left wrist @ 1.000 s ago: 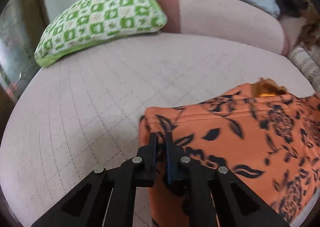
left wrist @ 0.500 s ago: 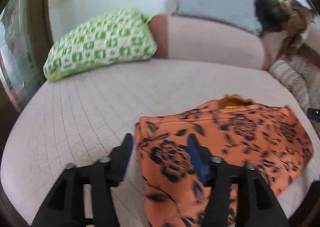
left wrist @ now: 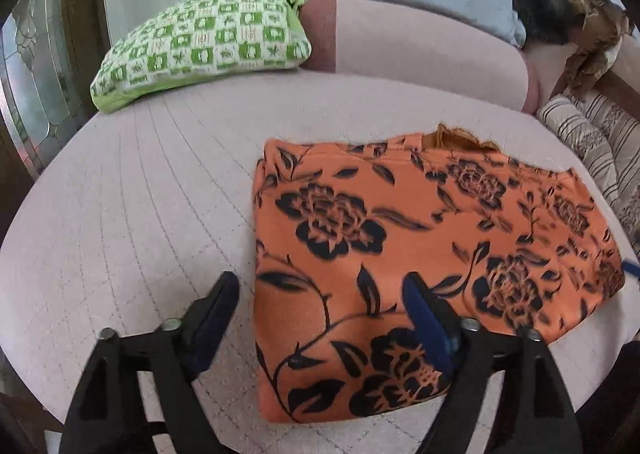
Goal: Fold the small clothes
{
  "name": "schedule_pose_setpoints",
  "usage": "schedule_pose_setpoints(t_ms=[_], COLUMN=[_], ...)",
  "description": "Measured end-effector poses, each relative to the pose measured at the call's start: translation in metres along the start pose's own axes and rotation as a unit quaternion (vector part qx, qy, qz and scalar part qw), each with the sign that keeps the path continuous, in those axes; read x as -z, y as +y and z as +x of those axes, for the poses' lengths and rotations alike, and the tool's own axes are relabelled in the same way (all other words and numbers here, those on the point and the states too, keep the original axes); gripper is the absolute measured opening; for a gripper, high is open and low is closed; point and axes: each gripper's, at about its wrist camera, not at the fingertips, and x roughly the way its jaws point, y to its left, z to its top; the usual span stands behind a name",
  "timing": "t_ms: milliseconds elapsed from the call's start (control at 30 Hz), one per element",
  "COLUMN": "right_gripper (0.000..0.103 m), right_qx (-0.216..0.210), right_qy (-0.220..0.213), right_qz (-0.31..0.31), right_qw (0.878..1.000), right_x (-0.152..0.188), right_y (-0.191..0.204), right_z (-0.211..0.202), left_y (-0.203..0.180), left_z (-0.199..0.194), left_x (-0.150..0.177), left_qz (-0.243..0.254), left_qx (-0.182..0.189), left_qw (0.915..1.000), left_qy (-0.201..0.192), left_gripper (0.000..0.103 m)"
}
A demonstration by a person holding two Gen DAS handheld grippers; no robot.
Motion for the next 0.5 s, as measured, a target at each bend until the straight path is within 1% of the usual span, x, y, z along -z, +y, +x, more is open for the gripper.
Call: schedule_pose_setpoints(t_ms=[33,67,100,133,167,233,300,333,400,467,500], right_gripper=[0.079,0.075,0.075,0.075,0.075,0.075,0.075,0.075,0.075,0.075,0.075], right_qx=[0.018,-0.001,-0.020,-0.022,-0.020,-0.025,-0.034,-0.028,0.008,0.055,0.061], right_qy=[0.025,0.015,0.001,-0.002,-0.017,-0.038,-0.042,-0.042,-0.033,-0.027,-0.013], right_qz=[0.039,0.071,0.081,0.071,0.048,0.011,-0.009,-0.019,-0.038,-0.039,-0.031], right_qw=[0.999,0.997,0.997,0.997,0.999,0.999,0.998,0.999,0.999,0.997,0.998], right_x=[0.003,0.004,0.002,0.000,-0.003,-0.016,-0.037,-0.050,-0.072,-0.094,-0.102], right_y=[-0.022,-0.033,-0.034,-0.029,-0.020,-0.010,-0.002,0.000,0.008,-0.004,-0.014], right_z=[0.013,0.010,-0.001,-0.011,-0.023,-0.036,-0.034,-0.027,-0.003,0.020,0.035], left_y=[0.001,0.001,0.004,0.007,0.008,0.003,-0.007,-0.012,-0.022,-0.028,-0.030], left_z=[0.015,0.023,0.020,0.011,0.001,-0.012,-0.019,-0.018,-0.017,-0.015,-0.014], left_x=[0.005,0.011,0.012,0.012,0.009,0.002,-0.004,-0.008,-0.011,-0.011,-0.011], left_qz=[0.004,0.002,-0.009,-0.020,-0.023,-0.015,-0.002,0.004,0.014,0.015,0.013], left_qx=[-0.012,-0.015,-0.009,-0.012,-0.023,-0.021,-0.017,-0.012,-0.005,-0.001,0.004], left_qw=[0.9991,0.9978,0.9983,0.9987,0.9990,0.9996,0.9998,0.9998,0.9998,0.9997,0.9997], left_qy=[0.041,0.064,0.058,0.045,0.031,0.008,-0.008,-0.012,-0.016,-0.018,-0.019], left_gripper=[0.085,0.085,0.085,0.085,0.085,0.085,0.085,0.085,0.085,0.085,0.085])
